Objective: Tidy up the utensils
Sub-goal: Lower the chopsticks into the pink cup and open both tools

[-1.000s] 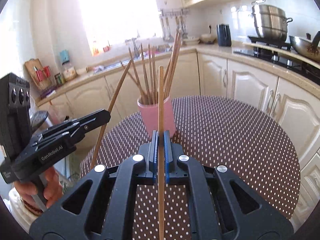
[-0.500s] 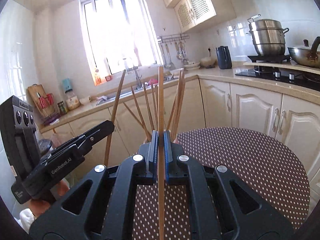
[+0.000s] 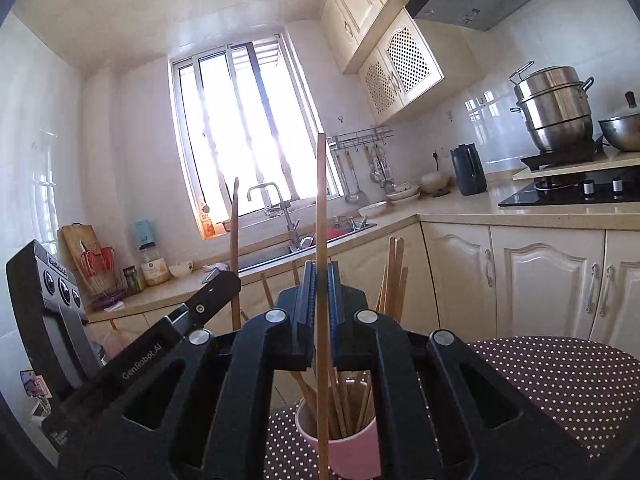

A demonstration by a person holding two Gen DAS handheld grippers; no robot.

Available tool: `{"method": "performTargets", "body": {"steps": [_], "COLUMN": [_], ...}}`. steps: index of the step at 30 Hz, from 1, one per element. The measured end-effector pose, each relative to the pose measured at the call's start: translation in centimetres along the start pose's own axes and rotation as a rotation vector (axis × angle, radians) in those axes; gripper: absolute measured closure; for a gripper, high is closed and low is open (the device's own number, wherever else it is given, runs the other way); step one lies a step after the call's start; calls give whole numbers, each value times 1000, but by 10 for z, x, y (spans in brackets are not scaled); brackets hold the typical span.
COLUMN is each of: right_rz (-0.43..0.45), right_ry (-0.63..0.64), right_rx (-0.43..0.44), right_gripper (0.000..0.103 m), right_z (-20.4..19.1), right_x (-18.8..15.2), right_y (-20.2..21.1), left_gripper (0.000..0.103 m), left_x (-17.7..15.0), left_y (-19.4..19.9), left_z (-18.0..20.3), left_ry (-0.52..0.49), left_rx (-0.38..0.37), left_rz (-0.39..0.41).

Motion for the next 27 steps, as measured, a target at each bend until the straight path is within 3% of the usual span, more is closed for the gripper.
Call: {"method": "performTargets", "body": {"steps": [7, 17, 27], "right_rz": [27, -2, -74], "right_ry": [44, 51, 93], "right_rx": [-8, -18, -40], "right_gripper": [97, 97, 97], "right_z": [-2, 7, 3], "right_x": [-4, -25, -43], "right_y": [-29, -41, -23], "left_gripper": [98, 98, 98], "left_x": [-6, -34, -45], "left_y": [-27, -50, -31], "left_z": [-7, -17, -14], "left_ry": [-8, -19, -39], "left_rx": [20, 55, 35], "left_rz": [22, -47, -124]}}
Point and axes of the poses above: each gripper's, at about its wrist camera, not at the fingertips, and y roughly against the way its jaws point, z to its right, x to its top, the point moved 2 cm from there along -y, roughly the way its jaws point, and after that the axes turned 1 degree about z, right-handed, at the moved point
